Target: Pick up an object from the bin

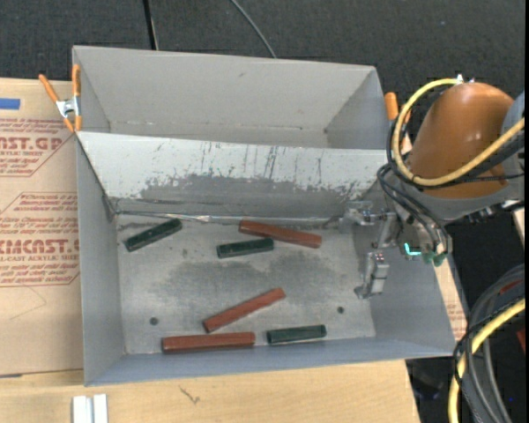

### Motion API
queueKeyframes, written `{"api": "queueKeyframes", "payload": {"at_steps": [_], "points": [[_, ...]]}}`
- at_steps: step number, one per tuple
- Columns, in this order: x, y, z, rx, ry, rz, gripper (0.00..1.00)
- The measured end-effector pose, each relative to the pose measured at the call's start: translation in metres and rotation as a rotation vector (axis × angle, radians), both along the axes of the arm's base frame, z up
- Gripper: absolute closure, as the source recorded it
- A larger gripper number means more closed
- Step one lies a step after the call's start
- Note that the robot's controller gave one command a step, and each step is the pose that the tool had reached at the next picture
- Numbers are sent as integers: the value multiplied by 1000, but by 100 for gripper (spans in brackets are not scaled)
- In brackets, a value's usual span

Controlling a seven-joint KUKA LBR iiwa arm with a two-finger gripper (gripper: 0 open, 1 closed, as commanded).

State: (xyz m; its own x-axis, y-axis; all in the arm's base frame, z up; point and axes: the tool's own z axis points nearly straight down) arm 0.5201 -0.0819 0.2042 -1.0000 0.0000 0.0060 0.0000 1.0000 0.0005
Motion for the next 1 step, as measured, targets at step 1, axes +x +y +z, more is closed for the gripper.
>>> {"api": "queueKeyframes", "payload": {"at_steps": [1], "points": [[2, 0, 4, -1, -8, 1, 0]]}}
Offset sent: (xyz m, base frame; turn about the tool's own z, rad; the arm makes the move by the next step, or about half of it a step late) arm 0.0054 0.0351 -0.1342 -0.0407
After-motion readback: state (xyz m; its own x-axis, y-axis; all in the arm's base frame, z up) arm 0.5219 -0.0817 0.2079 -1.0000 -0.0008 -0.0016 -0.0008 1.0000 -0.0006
